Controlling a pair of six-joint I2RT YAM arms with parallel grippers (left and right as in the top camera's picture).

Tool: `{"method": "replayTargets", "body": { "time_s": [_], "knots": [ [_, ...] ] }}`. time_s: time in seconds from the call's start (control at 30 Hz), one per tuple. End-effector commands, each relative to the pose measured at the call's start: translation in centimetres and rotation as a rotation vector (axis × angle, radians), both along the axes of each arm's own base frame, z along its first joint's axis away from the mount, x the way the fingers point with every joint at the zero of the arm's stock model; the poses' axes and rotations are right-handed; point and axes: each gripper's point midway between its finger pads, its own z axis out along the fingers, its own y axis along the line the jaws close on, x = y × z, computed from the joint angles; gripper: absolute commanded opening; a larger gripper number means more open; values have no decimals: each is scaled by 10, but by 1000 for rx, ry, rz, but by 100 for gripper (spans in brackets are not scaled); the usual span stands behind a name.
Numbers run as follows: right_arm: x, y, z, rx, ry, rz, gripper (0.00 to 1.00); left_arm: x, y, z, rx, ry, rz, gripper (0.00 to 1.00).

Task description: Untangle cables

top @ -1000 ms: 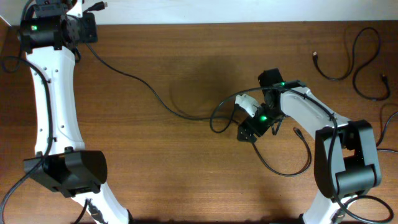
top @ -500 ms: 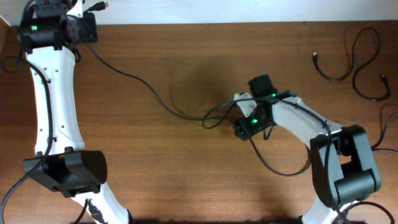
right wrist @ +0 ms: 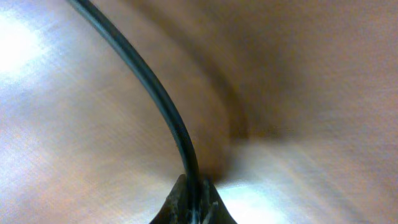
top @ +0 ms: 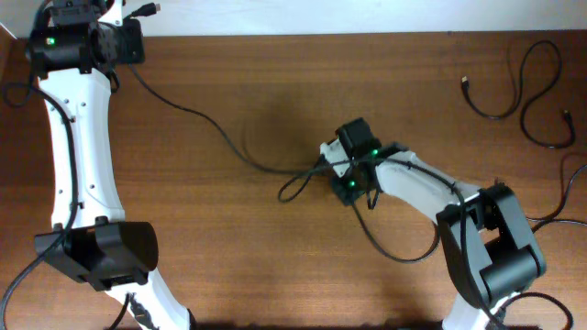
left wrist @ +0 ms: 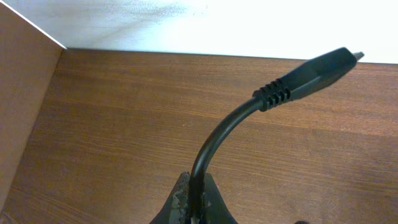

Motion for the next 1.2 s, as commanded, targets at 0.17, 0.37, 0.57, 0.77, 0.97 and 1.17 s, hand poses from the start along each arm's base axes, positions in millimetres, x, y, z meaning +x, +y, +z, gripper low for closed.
{"method": "replayTargets", "body": {
  "time_s": [0.17,0.37,0.57,0.77,0.97,1.17],
  "knots": [
    [162,-139,181,55,-359,-470,4,5,-67,11,-18,-29,-128,0],
    [194,-220,247,80,-556,-625,4,3,-181,-2,-41,0,-332,0],
    [257,-205,357,334,-965,-752,4,-1,-188,-5,-49,16,-337,0],
    [290,-184,201,333,-634,-801,4,-2,-189,-6,-63,20,-324,0],
    [275,-155,106,196,-424,-707,4,-9,-221,-6,-64,20,-388,0],
    [275,-158,101,178,-420,-707,4,-23,-273,-11,-205,47,-527,0]
  ]
}}
